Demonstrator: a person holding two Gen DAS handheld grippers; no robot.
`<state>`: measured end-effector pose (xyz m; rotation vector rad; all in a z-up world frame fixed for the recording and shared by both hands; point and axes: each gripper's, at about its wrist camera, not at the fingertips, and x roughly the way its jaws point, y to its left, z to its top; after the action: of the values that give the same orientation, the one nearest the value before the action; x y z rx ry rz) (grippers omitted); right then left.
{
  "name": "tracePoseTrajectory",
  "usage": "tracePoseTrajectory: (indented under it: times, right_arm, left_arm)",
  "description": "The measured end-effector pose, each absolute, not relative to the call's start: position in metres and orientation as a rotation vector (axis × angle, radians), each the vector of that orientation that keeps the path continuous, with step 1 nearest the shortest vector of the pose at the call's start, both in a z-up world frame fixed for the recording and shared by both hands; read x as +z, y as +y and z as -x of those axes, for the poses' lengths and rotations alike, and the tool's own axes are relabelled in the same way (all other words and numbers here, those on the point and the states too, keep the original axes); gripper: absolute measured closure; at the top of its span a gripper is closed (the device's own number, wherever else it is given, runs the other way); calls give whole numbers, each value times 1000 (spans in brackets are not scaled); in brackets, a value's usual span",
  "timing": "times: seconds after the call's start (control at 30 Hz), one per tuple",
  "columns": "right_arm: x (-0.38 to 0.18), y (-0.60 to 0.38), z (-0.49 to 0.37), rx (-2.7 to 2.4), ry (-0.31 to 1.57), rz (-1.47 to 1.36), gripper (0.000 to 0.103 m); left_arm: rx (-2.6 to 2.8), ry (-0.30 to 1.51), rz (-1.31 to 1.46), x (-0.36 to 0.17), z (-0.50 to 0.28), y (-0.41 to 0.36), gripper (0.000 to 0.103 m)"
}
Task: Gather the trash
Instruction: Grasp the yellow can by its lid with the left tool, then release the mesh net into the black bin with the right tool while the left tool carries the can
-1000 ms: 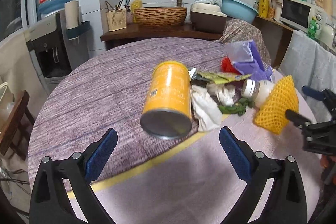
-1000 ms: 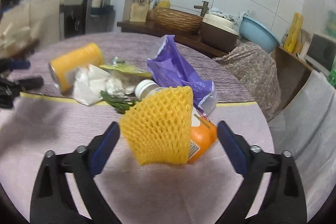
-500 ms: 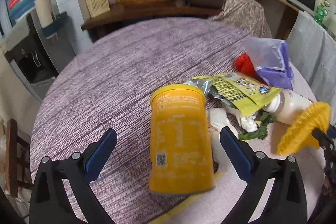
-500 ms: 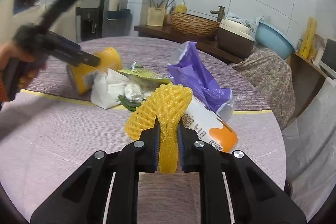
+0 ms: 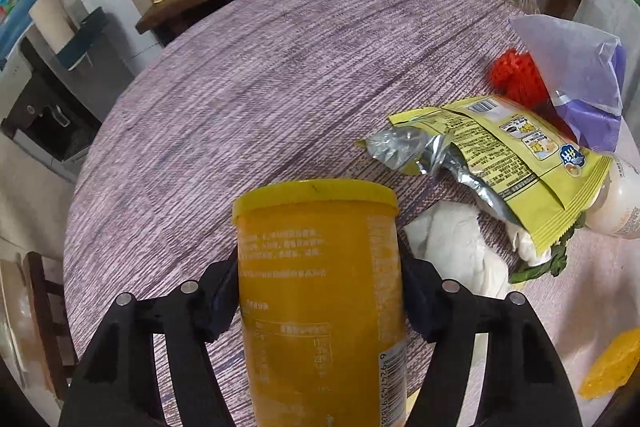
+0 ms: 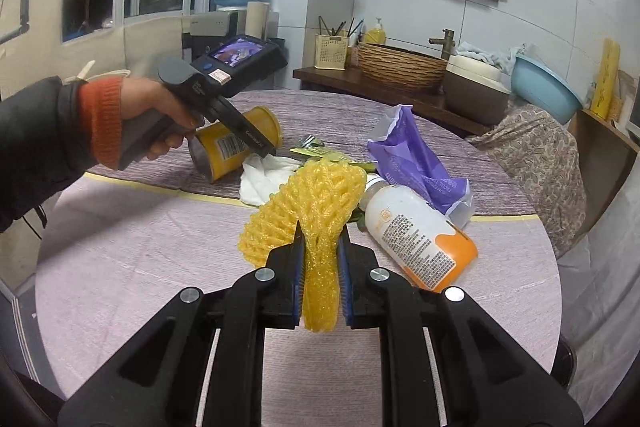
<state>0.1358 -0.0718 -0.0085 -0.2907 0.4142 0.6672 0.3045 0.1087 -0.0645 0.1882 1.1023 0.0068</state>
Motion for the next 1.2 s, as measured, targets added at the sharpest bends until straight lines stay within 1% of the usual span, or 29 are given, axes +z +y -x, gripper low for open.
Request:
tracePoseTrajectory:
  times: [0.37,0.57,0.77,0.97,1.2]
  right_arm:
    - [-10,-90,-127,744,408,208,88]
    - [-12,-105,-120,745,399,189,88]
    - [-12,-131,-121,735,399,125,88]
    - [-8,-160,-122,719,395,80,88]
    - [0,-208,-119,679,373,18,88]
  left_arm:
    - [47,818,-80,-15,-210,127,38]
    - [33,719,-3,-7,-177,116,38]
    - [8,656,73,0,-161,104,38]
    - [-41,572,60,22,-142,72,38]
    - [-225,462,59,55,-131,6,38]
